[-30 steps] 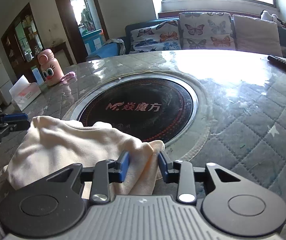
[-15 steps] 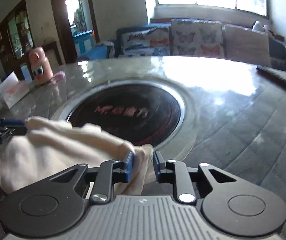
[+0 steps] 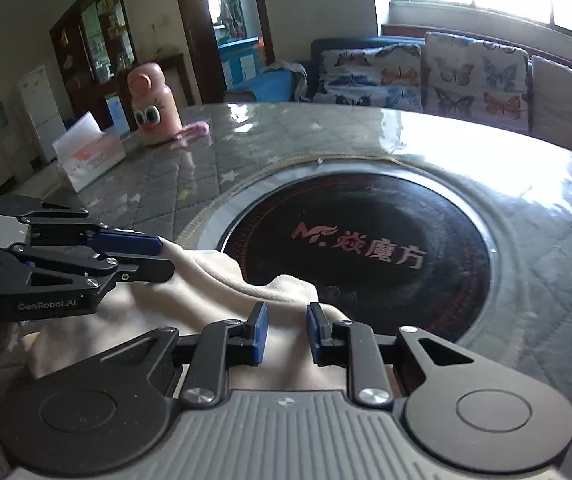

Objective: Fold clothes

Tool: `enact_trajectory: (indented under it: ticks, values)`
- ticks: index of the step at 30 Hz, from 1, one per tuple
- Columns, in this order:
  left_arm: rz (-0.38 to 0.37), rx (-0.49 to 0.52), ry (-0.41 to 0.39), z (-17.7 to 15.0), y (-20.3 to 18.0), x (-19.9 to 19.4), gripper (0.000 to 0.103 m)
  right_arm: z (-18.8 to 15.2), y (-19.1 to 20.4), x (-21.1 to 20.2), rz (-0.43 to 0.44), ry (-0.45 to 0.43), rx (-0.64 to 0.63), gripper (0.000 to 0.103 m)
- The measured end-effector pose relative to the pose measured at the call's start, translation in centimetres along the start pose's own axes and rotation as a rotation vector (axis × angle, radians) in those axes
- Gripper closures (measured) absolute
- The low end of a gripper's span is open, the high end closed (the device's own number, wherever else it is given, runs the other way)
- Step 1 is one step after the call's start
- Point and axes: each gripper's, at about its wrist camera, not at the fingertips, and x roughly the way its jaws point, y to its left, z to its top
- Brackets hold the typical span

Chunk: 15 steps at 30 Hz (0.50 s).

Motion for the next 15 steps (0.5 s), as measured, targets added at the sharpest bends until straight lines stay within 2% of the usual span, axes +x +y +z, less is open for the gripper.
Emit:
enact_trajectory:
  ticks: [6, 11, 15]
  values:
    - [0.003, -0.013, -0.008, 0.0, 0.4, -0.3, 0.076, 0.2, 0.3, 0.4, -0.015, -0.008, 0.013, 0.082]
    - [-0.009, -0.001, -0.025, 0.3, -0.2, -0.4, 0.076, 0.6, 1.2, 0.2, 0.010, -0.020, -0.020, 0.082]
    - [0.008, 0.006, 0.000, 0.0, -0.3, 0.8, 0.075, 0.9, 2.2, 1.3, 0.020, 0.003, -0.055, 0.082]
